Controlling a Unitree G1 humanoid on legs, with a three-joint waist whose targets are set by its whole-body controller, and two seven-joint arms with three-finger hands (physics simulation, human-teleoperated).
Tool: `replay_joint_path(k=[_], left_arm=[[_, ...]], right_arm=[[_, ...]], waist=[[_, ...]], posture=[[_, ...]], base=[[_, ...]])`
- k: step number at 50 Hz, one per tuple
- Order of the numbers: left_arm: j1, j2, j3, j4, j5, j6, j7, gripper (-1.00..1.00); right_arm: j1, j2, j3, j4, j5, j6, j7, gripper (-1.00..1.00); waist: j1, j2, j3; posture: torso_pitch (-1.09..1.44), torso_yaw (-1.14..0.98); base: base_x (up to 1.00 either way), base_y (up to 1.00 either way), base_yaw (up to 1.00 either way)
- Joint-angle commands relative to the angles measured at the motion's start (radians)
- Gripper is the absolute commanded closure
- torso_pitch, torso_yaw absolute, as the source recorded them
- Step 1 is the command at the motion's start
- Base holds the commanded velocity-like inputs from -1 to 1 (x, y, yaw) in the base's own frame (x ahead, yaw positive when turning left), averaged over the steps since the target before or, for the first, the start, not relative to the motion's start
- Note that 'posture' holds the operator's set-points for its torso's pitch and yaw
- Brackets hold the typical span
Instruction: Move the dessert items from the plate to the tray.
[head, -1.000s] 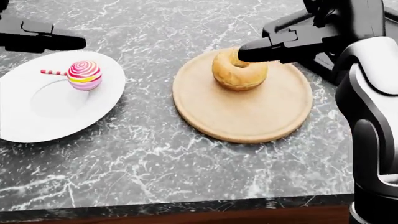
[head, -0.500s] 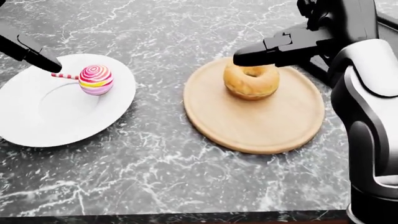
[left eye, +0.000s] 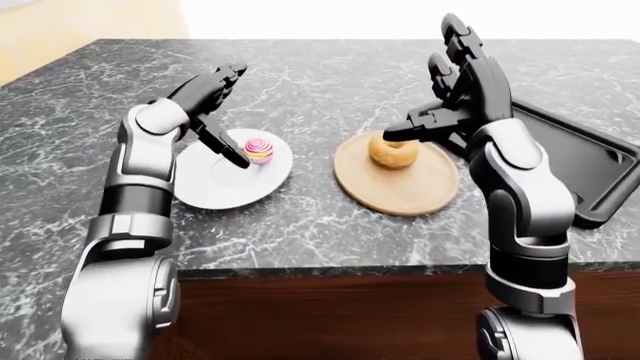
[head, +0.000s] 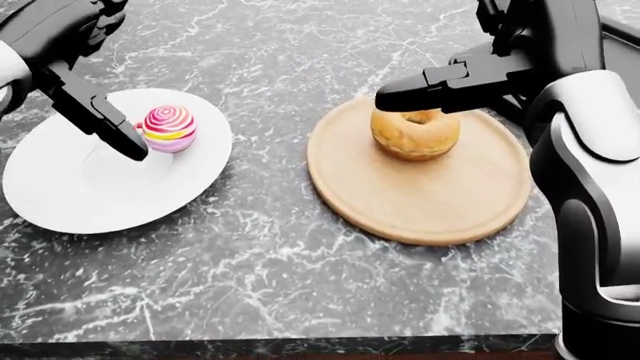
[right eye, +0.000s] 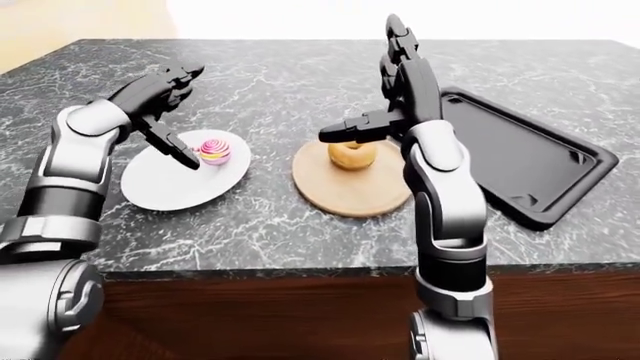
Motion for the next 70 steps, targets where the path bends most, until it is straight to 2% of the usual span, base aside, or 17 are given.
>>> replay_joint_path(k=[1, 7, 16, 20, 29, 30, 32, 36, 55, 70], left_arm=[[-0.048, 0.015, 0.011, -0.017, -0.005, -0.029, 0.022, -1.0], [-0.064, -0.003, 0.002, 0.044, -0.006, -0.057, 0.036, -1.0], [-0.052, -0.007, 0.001, 0.034, -0.004, -0.052, 0.022, -0.82], [-0.052, -0.004, 0.002, 0.038, -0.003, -0.057, 0.022, -0.64], [-0.039, 0.009, 0.01, 0.004, -0.01, -0.037, 0.001, -0.54], [-0.032, 0.01, 0.009, -0.004, -0.01, -0.034, -0.007, -0.35], [-0.035, 0.012, 0.009, 0.001, -0.008, -0.038, -0.003, -0.42], [-0.027, 0.012, 0.009, -0.015, -0.009, -0.032, -0.012, -0.44], [0.043, 0.005, 0.016, -0.155, -0.011, 0.033, -0.061, -0.25], [0.052, -0.001, 0.016, -0.151, -0.004, 0.017, -0.062, -0.31]], right_arm=[[-0.03, -0.009, -0.01, -0.027, 0.0, -0.034, -0.003, -1.0], [-0.024, -0.009, -0.009, -0.025, 0.0, -0.039, -0.003, -1.0], [-0.023, -0.01, -0.01, -0.02, -0.001, -0.044, -0.001, -1.0], [-0.033, -0.012, -0.01, -0.02, -0.001, -0.036, -0.001, -1.0], [-0.042, -0.01, -0.005, -0.009, -0.005, -0.04, 0.001, -1.0], [-0.042, -0.01, -0.008, -0.01, -0.003, -0.037, 0.0, -1.0], [-0.041, -0.011, -0.008, -0.013, -0.004, -0.035, 0.0, -1.0], [-0.037, -0.01, -0.009, -0.013, -0.004, -0.04, -0.001, -1.0], [-0.024, -0.006, -0.009, -0.01, -0.003, -0.049, -0.002, -1.0], [-0.037, -0.007, -0.005, -0.01, -0.005, -0.043, 0.0, -1.0]], waist=[[0.001, 0.003, -0.032], [0.001, 0.001, -0.034], [0.0, 0.0, -0.035], [0.001, 0.0, -0.036], [0.0, 0.0, -0.037], [0.0, 0.0, -0.037], [0.001, 0.0, -0.037], [0.002, 0.001, -0.037], [0.001, 0.002, -0.037], [0.001, 0.002, -0.036]], posture=[[0.0, 0.0], [0.0, 0.0], [0.0, 0.0], [0.0, 0.0], [0.0, 0.0], [0.0, 0.0], [0.0, 0.0], [0.0, 0.0], [0.0, 0.0], [0.0, 0.0]], base=[[0.0, 0.0, 0.0], [0.0, 0.0, 0.0], [0.0, 0.0, 0.0], [0.0, 0.0, 0.0], [0.0, 0.0, 0.0], [0.0, 0.0, 0.0], [0.0, 0.0, 0.0], [0.0, 0.0, 0.0], [0.0, 0.0, 0.0], [0.0, 0.0, 0.0]])
